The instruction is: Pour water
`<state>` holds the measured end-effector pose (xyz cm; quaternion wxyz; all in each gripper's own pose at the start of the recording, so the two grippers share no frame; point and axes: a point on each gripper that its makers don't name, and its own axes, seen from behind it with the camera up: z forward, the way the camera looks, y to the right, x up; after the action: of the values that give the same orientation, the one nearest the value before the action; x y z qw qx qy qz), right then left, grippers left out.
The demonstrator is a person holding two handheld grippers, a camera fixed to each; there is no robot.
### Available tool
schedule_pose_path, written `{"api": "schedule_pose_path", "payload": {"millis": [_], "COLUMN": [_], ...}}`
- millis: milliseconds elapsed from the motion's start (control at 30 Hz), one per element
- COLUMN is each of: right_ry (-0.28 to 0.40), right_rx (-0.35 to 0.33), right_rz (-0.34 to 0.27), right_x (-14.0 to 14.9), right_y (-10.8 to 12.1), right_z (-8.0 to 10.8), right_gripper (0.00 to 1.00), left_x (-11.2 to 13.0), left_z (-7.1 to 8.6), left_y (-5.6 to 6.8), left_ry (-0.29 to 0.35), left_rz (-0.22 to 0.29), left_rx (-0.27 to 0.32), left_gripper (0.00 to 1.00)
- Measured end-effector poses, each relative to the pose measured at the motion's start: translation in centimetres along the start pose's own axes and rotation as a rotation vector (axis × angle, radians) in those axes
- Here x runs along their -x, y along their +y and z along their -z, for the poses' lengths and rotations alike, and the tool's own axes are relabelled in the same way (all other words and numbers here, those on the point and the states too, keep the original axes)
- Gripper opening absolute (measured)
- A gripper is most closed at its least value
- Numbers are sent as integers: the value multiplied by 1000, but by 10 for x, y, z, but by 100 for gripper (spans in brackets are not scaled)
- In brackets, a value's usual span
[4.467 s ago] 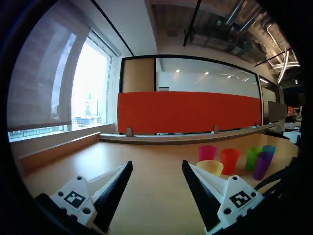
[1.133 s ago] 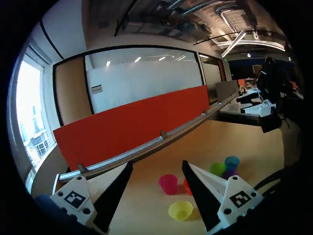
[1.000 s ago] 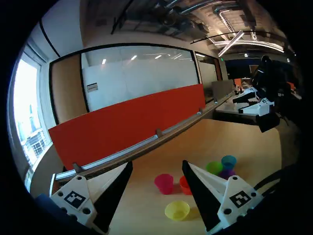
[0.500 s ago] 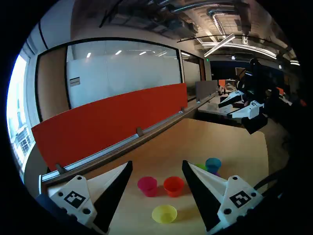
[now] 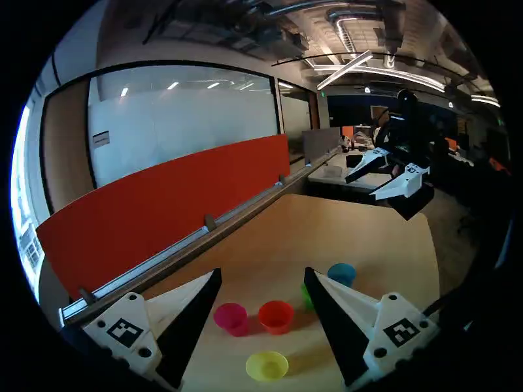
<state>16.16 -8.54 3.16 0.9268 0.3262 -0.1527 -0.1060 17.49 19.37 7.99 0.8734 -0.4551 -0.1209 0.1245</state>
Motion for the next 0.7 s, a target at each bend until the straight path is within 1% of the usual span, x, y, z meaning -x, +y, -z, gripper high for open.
{"api": "schedule_pose_path", "payload": {"millis": [200, 367, 500, 600, 700], "right_ry": [-37, -57, -64, -71, -78], "right_rx": [-36, -66, -83, -95, -104], "right_rz": [26, 44, 52, 51, 56], "right_x": [7, 10, 12, 14, 17], "right_y": [-7, -14, -16, -17, -17], "right_z": [0, 1, 1, 0, -1], "right_gripper": [100, 100, 100, 100, 100], "left_x": [-6, -7, -2, -1, 0], "left_z": [-12, -21, -29, -36, -41], "left_y": [4, 7, 8, 8, 12], "left_ry": [-24, -47, -79, -88, -87], "left_rz": [6, -16, -29, -43, -50], "left_rx": [60, 100, 125, 137, 164], "left_gripper": [94, 94, 94, 94, 94]}}
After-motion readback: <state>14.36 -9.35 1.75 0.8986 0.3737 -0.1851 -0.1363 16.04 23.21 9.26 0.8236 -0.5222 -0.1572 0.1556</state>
